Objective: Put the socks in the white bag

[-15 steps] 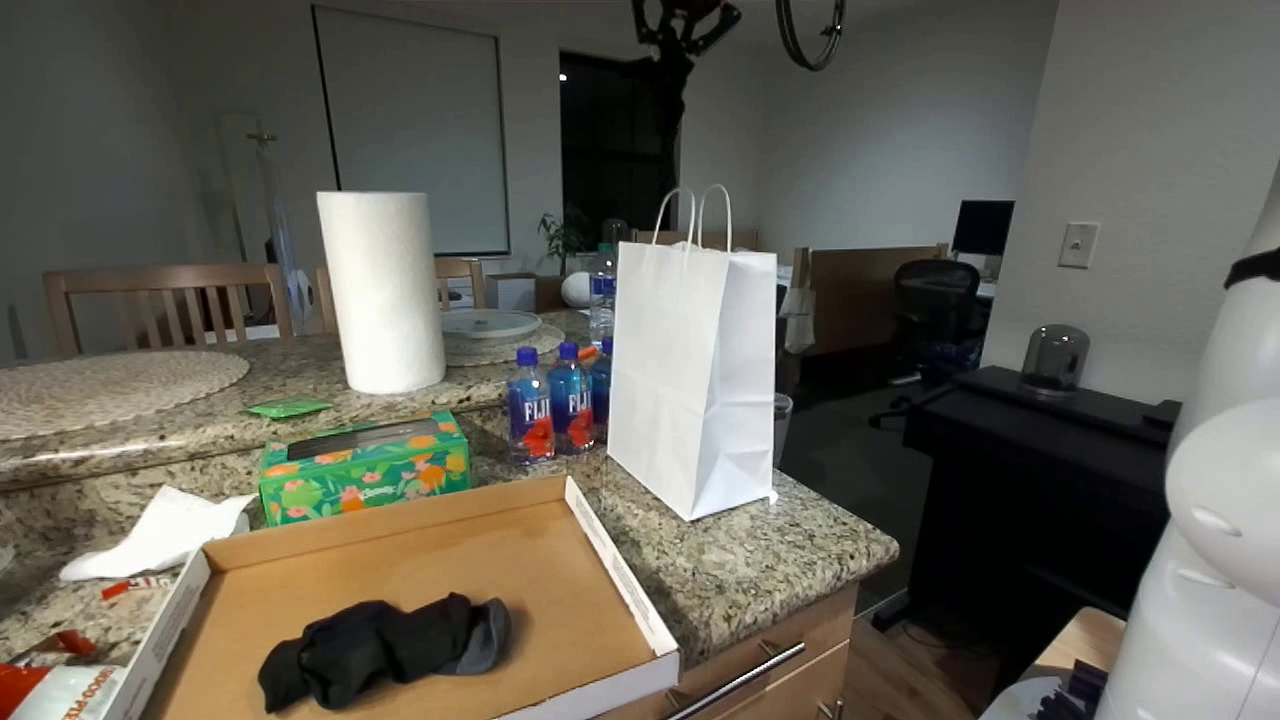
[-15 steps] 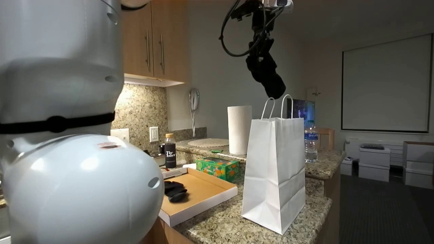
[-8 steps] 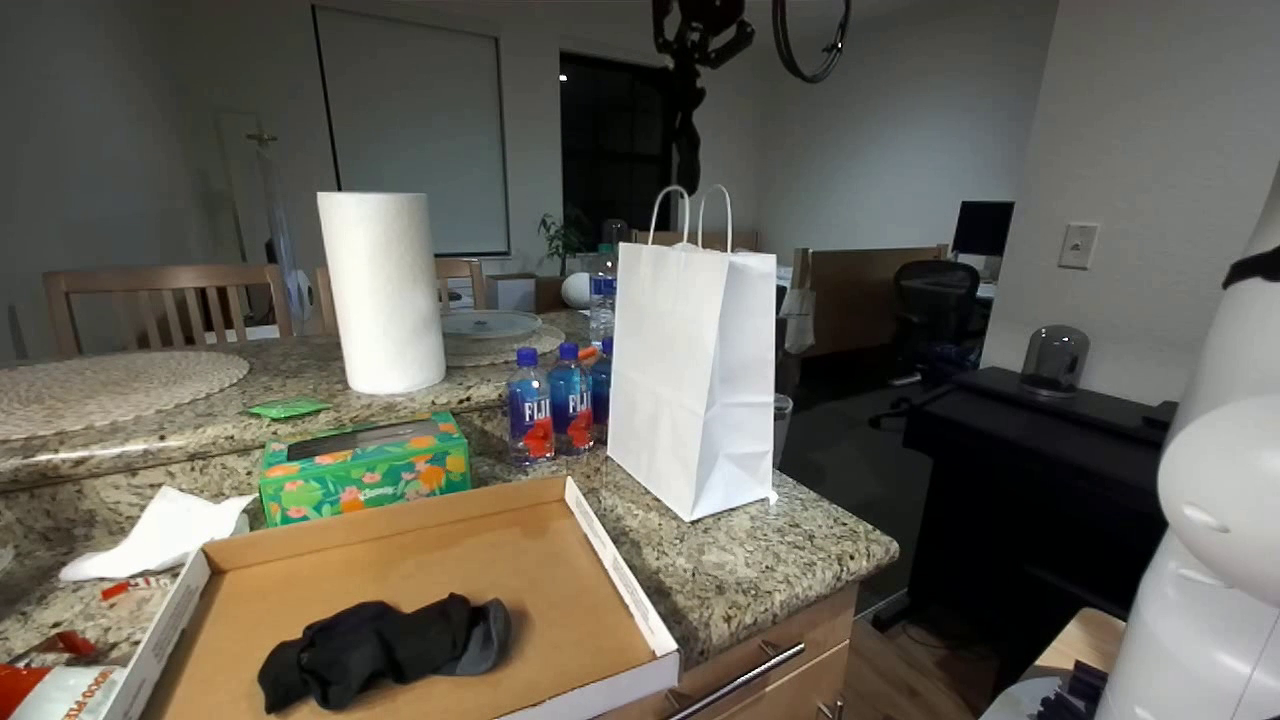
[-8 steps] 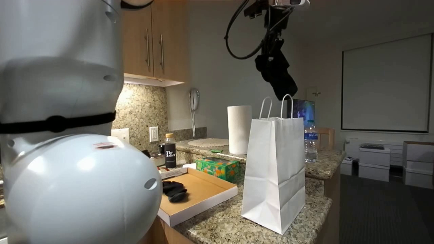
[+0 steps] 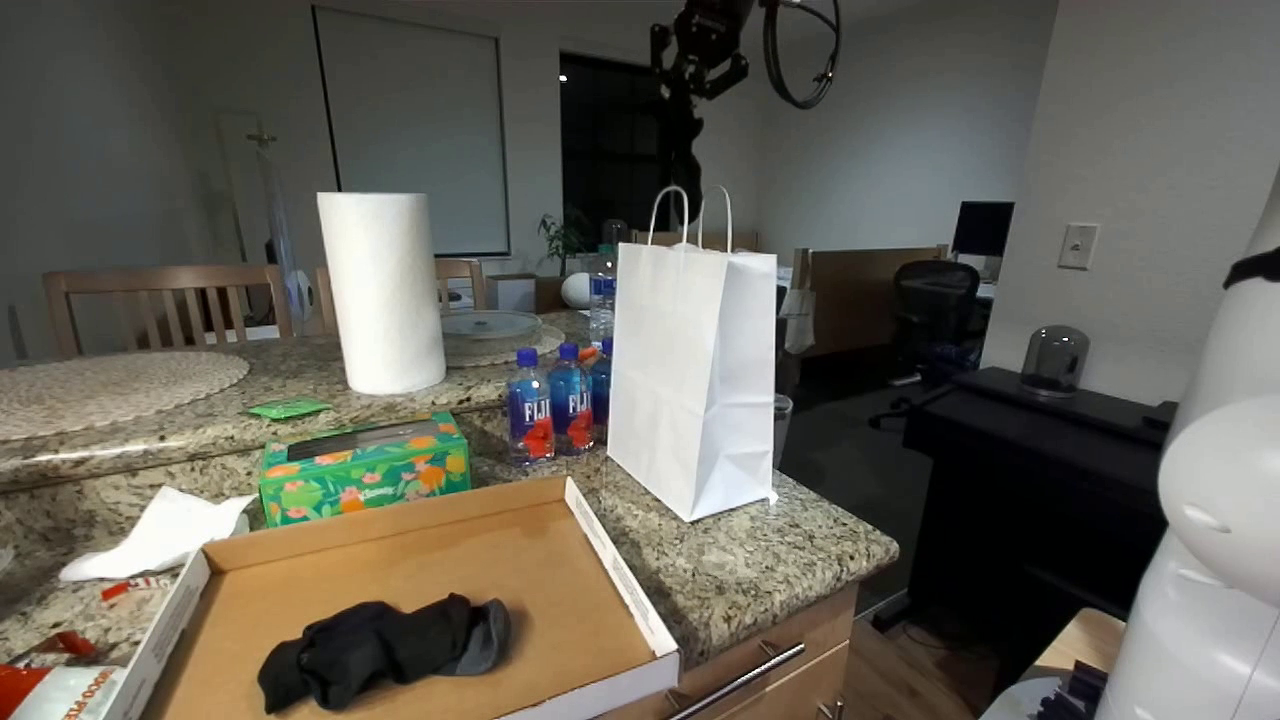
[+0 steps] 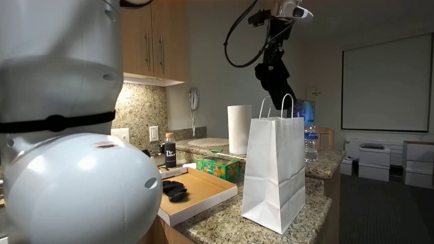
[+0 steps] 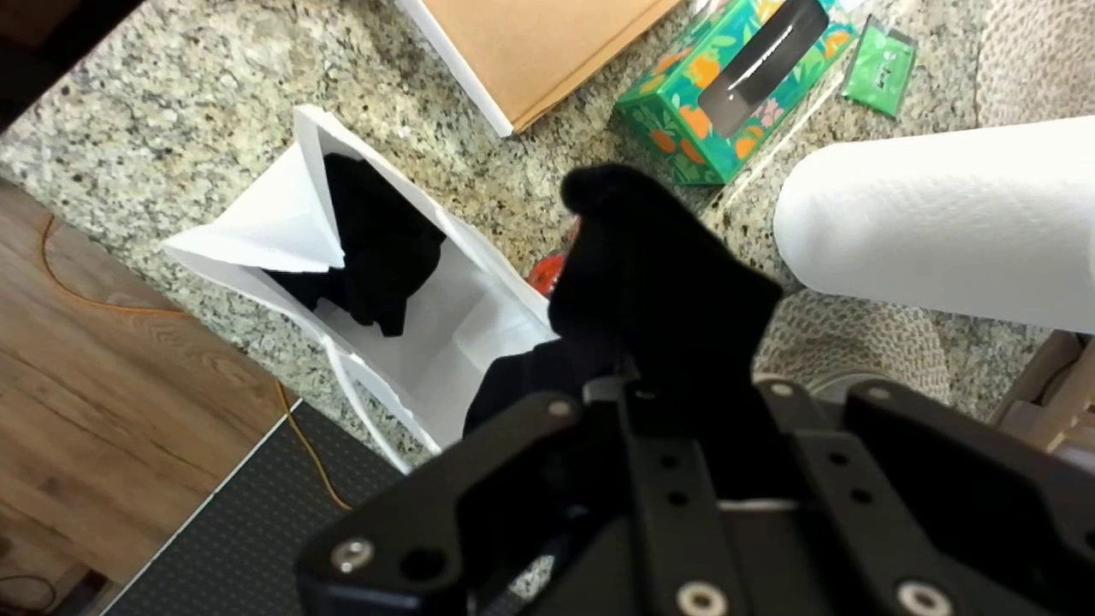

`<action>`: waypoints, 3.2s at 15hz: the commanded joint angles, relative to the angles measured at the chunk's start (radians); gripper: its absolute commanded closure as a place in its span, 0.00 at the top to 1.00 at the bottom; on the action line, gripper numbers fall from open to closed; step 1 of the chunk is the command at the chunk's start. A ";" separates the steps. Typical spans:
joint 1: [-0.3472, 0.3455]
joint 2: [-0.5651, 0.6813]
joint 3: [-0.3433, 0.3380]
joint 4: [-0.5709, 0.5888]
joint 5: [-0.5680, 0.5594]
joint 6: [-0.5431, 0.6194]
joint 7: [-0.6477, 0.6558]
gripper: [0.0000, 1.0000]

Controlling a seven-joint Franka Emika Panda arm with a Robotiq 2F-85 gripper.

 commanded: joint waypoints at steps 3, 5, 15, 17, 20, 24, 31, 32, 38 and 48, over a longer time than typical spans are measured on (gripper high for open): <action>-0.028 -0.015 0.026 -0.142 0.119 0.027 0.002 0.08; -0.049 -0.019 0.014 -0.204 0.188 0.022 -0.002 0.08; -0.139 -0.072 -0.027 -0.395 0.344 0.083 0.037 0.08; -0.148 -0.106 -0.031 -0.414 0.362 0.112 0.030 0.08; -0.153 -0.158 -0.029 -0.425 0.359 0.155 0.032 0.08; -0.158 -0.209 -0.030 -0.444 0.363 0.187 0.029 0.08; -0.176 -0.242 -0.047 -0.492 0.388 0.207 0.025 0.08; -0.179 -0.239 -0.047 -0.496 0.386 0.208 0.029 0.08; -0.167 -0.187 -0.011 -0.486 0.340 0.206 0.062 0.08; -0.167 -0.153 0.011 -0.480 0.319 0.198 0.164 0.39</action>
